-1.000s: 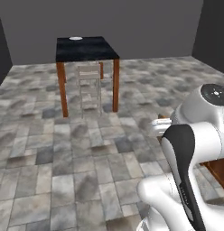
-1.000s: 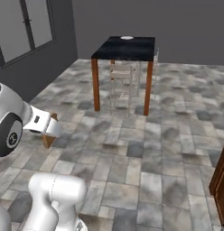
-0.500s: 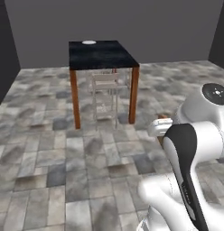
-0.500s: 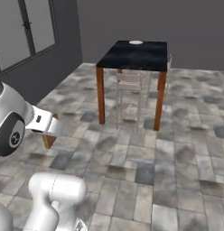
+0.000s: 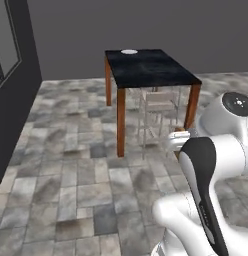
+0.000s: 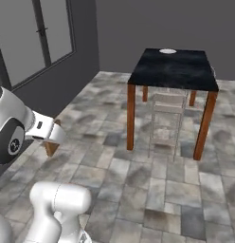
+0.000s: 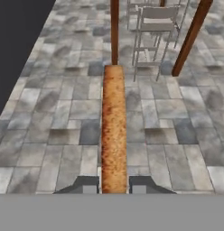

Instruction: Start the toaster. Once the lever pops up, take the bread to the plate on the dining counter.

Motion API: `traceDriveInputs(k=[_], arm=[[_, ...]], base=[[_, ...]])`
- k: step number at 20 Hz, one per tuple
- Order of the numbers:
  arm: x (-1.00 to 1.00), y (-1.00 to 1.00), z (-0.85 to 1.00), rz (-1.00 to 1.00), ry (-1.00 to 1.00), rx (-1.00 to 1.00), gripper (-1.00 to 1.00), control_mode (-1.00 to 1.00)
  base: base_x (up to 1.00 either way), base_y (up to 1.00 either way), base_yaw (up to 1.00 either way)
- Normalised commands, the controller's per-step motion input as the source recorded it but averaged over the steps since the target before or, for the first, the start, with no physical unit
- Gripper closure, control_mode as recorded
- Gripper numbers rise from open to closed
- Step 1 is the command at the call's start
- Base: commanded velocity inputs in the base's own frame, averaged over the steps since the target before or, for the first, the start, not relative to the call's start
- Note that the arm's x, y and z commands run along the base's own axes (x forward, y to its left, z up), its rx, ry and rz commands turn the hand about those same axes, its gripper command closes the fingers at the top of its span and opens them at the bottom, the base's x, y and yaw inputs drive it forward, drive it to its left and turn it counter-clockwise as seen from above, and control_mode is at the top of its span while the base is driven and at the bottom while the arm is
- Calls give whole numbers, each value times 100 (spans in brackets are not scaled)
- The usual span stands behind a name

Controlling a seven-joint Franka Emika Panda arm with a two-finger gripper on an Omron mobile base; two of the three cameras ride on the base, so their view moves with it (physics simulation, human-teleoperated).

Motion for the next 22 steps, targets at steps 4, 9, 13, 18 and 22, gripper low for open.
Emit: traceDriveInputs(k=[4, 9, 13, 18, 22], arm=[[0, 0, 0, 0, 0, 0, 100, 100], [0, 0, 0, 0, 0, 0, 100, 100], [0, 0, 0, 0, 0, 0, 100, 100], [0, 0, 0, 0, 0, 0, 100, 100], [0, 0, 0, 0, 0, 0, 100, 100]], base=[[100, 100, 0], [100, 98, 0], [100, 71, 0], [100, 49, -1], [100, 12, -6]])
